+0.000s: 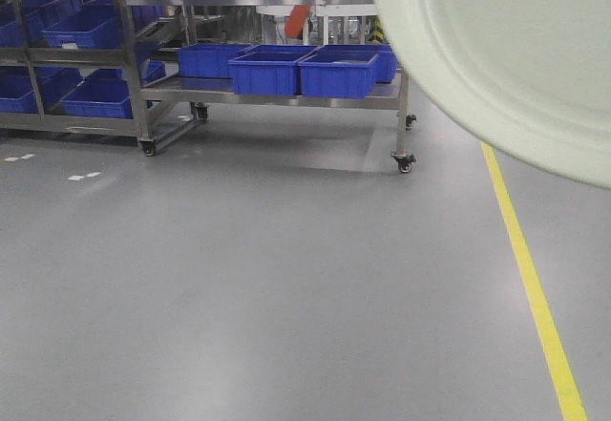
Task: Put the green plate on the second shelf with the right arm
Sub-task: 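Drive the base away from the table carrying the plate in the right gripper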
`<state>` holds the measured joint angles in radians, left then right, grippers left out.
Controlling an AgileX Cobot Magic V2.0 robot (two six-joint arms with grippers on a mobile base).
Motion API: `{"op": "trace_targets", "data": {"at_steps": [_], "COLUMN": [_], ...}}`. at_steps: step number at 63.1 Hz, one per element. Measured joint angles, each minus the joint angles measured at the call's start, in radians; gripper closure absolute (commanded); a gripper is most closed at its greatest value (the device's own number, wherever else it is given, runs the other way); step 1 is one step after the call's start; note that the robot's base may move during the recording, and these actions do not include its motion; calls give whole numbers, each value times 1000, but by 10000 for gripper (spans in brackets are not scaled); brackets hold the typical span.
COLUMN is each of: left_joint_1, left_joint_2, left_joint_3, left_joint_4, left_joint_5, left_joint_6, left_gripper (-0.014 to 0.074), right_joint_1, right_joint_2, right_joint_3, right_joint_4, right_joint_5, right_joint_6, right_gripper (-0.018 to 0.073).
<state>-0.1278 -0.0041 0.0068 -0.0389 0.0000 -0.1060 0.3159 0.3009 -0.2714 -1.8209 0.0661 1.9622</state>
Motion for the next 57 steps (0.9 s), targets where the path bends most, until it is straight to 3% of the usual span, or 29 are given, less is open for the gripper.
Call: {"op": "trace_targets", "data": {"at_steps": [57], "left_joint_1": [0], "left_joint_2": [0], "left_joint_3": [0], "left_joint_4": [0], "left_joint_5": [0], "left_joint_6": [0], "left_gripper": [466], "right_joint_1": [0], "right_joint_2": [0], "right_joint_3": [0], "right_joint_4": [0], "right_joint_5": [0], "right_joint_6": [0], "right_gripper": [501]}}
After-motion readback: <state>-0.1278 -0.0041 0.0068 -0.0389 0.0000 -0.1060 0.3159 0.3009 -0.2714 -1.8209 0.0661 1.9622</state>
